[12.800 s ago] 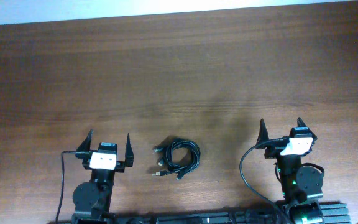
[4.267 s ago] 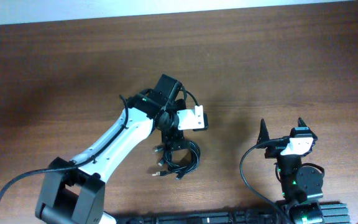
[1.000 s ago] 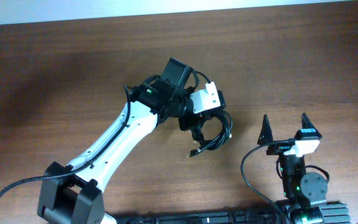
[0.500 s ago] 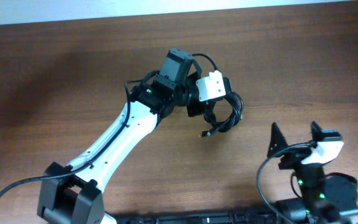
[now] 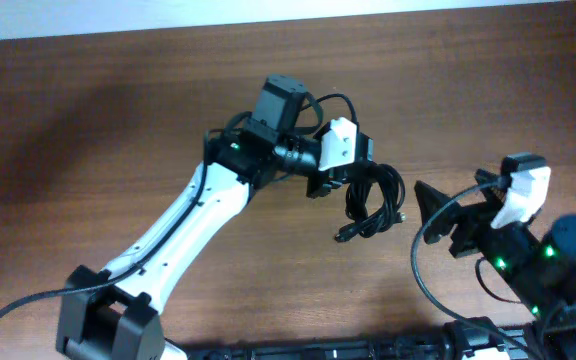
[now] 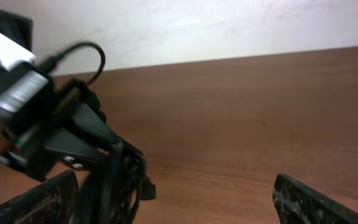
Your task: Untangle cables
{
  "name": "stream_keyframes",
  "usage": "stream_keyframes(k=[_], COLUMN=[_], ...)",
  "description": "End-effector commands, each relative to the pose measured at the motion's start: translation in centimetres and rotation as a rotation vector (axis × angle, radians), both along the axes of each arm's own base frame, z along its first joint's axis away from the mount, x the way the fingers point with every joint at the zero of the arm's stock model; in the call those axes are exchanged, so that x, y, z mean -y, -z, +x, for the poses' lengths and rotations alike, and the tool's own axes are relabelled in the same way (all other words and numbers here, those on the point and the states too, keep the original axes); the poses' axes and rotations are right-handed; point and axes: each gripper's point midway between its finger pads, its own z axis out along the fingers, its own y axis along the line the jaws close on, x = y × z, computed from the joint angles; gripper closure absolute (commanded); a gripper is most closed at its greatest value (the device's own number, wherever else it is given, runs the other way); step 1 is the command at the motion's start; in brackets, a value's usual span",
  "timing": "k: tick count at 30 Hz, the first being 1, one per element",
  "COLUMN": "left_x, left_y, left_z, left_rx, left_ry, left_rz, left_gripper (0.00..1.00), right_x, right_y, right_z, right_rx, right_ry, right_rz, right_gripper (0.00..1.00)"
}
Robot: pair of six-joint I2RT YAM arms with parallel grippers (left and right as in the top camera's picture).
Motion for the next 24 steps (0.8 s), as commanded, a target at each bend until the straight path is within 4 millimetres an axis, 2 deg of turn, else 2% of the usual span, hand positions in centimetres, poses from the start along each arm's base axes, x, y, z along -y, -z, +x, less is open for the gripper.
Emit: stream_keyframes(k=[1, 5, 9, 18, 24], left_x=[-1.8, -2.6, -2.5, -2.5, -2.5], left_y=[-4.5, -5.3, -5.3, -5.3, -5.3], left_z=[-1.4, -1.7, -1.7, -1.8, -1.8], left_rx=[-0.008, -0.034, -0.034, -0.034, -0.033], left_ry=[0.085, 0.121, 0.122, 0.123, 0.123], left_rz=[-0.128, -0.171, -0.171, -0.171, -0.171], left_gripper=[1.00, 1.00, 1.00, 1.00, 1.00], right_x=[-1.7, -4.2, -4.9, -5.1, -5.0], right_y=[-0.6, -1.0, -1.2, -1.2, -0.6], right_z=[-0.1, -1.4, -1.9, -2.1, -1.3], right_rx=[-0.012, -0.020, -0.022, -0.023, -0.052], right_ry=[-0.093, -0.247, -0.298, -0.315, -0.296], right_rz=[0.054, 0.115, 0.136, 0.136, 0.132], right_gripper=[0.01, 0.01, 0.01, 0.01, 0.01])
